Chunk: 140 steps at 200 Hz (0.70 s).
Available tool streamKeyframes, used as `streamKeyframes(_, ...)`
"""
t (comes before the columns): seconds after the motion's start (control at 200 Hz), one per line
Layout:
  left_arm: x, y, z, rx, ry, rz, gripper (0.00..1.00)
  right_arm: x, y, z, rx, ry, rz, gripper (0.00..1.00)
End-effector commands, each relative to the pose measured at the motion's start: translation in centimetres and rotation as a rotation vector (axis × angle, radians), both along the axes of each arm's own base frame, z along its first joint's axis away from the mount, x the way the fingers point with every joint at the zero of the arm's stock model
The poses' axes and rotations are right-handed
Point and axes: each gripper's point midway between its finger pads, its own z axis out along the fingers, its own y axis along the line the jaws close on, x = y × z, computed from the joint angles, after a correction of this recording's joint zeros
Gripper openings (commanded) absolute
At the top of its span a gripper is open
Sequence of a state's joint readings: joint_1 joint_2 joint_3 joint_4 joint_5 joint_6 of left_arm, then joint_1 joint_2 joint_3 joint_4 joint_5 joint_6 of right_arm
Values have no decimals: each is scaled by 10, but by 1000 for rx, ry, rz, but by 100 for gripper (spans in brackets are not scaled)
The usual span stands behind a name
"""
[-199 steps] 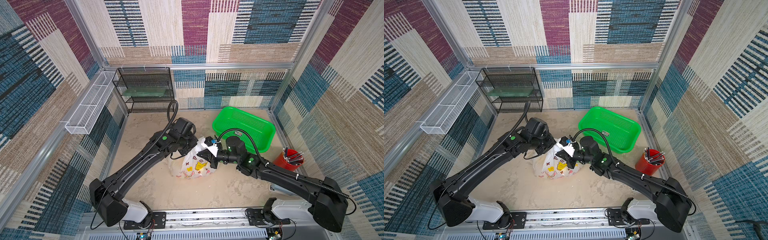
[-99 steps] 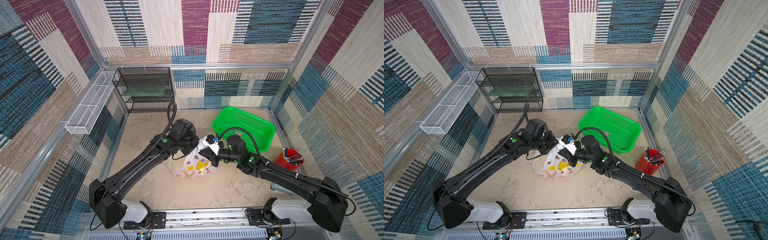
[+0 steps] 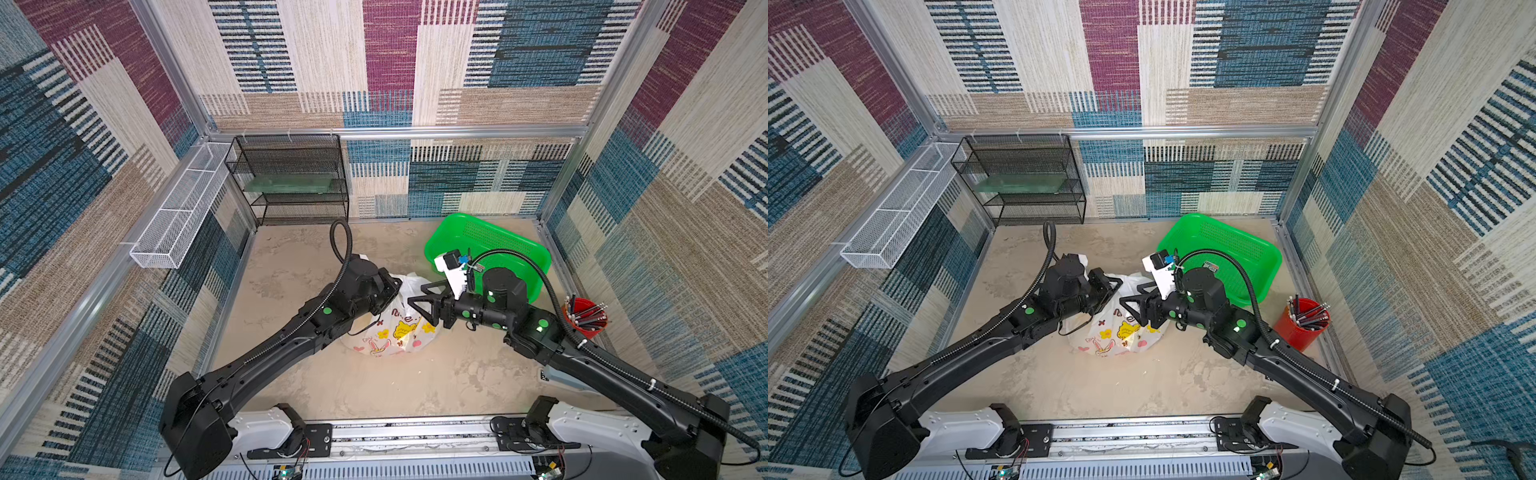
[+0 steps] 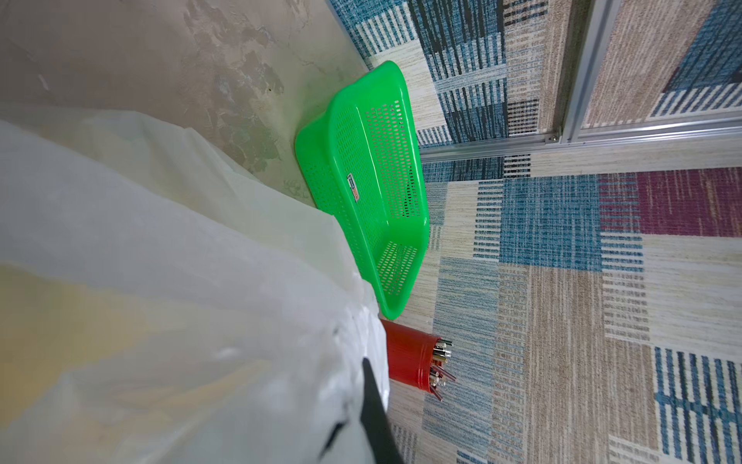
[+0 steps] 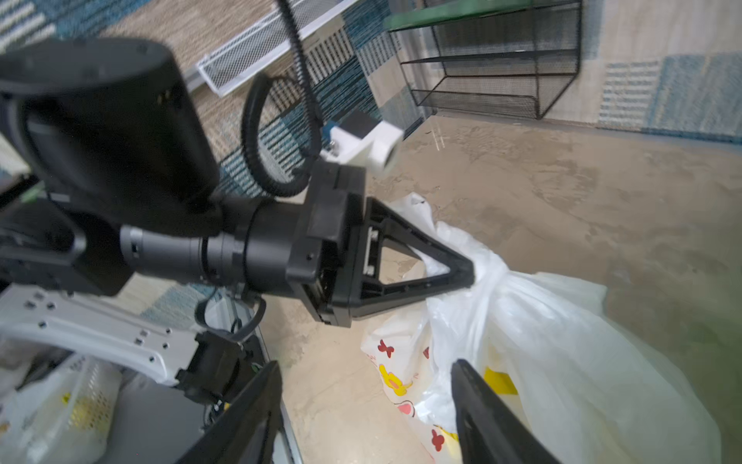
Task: Place the banana into a plastic bag & tie a knot
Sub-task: Cross the plastic bag at the center of the board.
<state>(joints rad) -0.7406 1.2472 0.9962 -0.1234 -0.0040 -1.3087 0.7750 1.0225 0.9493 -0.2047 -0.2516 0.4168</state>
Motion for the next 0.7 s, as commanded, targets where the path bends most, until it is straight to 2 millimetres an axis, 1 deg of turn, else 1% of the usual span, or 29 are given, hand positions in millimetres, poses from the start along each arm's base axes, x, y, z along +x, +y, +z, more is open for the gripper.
streamKeyframes(0.0, 4, 1, 18, -13, -127, -3, 0, 20, -28, -5, 141, 298, -257, 70)
streamKeyframes(0.025, 3, 1, 17, -12, -134, -7, 0, 23, -32, -4, 180, 358, -286, 70)
streamKeyframes(0.085, 0, 1, 18, -7, -162, -15, 0, 31, -39, -10, 263, 530, -351, 71)
streamKeyframes(0.175, -3, -2, 19, 18, -217, -37, 0, 36, -41, -20, 399, 824, -398, 68)
streamKeyframes(0.235, -5, -4, 19, 29, -252, -46, 0, 37, -34, -16, 512, 968, -386, 68)
streamKeyframes(0.285, -7, -6, 20, 27, -285, -58, 0, 38, -28, -11, 602, 1066, -403, 71)
streamKeyframes(0.401, -11, -5, 21, 58, -351, -69, 0, 32, -8, -4, 702, 1287, -438, 71)
streamKeyframes(0.476, -12, -4, 23, 78, -391, -79, 0, 27, 4, 5, 758, 1369, -443, 74)
streamKeyframes(0.556, -13, -4, 24, 89, -425, -86, 0, 17, 15, 9, 819, 1461, -470, 75)
streamKeyframes(0.641, -15, -3, 24, 100, -462, -86, 0, 7, 23, 3, 833, 1548, -494, 75)
streamKeyframes(0.696, -17, -3, 23, 111, -477, -88, 0, 6, 24, -2, 837, 1575, -523, 75)
